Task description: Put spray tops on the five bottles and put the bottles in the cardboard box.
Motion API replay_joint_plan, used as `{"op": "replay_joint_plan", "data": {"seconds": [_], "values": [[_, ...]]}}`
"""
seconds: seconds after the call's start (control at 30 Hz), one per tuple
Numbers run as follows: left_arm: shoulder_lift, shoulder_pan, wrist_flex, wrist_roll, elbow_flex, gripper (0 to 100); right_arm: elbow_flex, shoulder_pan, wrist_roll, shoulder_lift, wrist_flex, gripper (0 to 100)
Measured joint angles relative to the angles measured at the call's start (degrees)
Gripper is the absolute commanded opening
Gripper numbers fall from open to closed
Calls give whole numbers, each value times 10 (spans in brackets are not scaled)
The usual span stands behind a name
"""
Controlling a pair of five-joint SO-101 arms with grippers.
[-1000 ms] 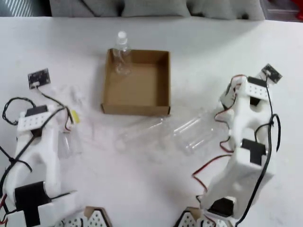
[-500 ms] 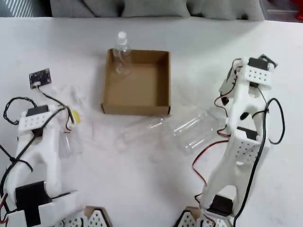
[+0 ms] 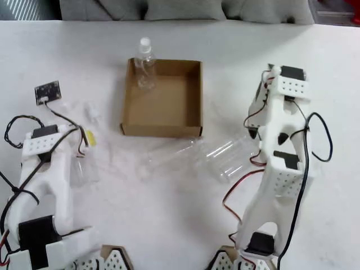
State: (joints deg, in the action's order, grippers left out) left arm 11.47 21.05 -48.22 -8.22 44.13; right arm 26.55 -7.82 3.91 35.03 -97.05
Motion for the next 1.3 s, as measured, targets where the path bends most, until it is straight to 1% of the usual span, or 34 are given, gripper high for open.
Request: {"op": "replay_joint_plan", "data": {"seconds": [0.1, 0.27, 0.4, 0.47, 0.57, 0.67, 0.8, 0.83, 0.93, 1.03, 1.2, 1.3], "values": [[0, 0, 1, 0, 0, 20, -25, 16, 18, -11, 33, 233], [0, 0, 3, 0, 0, 20, -73, 12, 75, -10, 127, 233], [0, 0, 3, 0, 0, 20, -80, 15, 113, 27, 171, 229], [0, 0, 3, 0, 4, 20, -79, 13, 132, 36, 178, 175], [0, 0, 3, 0, 5, 20, -79, 4, 163, 42, 179, 4], [0, 0, 3, 0, 6, 20, -72, -20, 188, 41, 180, 58], [0, 0, 3, 0, 6, 20, -58, -47, 222, 33, 134, 14], [0, 0, 3, 0, 6, 20, -51, -55, 236, 31, 114, 16], [0, 0, 3, 0, 6, 20, -21, -84, 300, 12, 55, 18], [0, 0, 3, 0, 6, 20, -3, -120, 389, -22, 5, 17], [0, 0, 3, 0, 6, 20, -32, -189, 539, -98, 2, 17], [0, 0, 3, 0, 6, 20, -93, -215, 599, -142, 2, 17]]}}
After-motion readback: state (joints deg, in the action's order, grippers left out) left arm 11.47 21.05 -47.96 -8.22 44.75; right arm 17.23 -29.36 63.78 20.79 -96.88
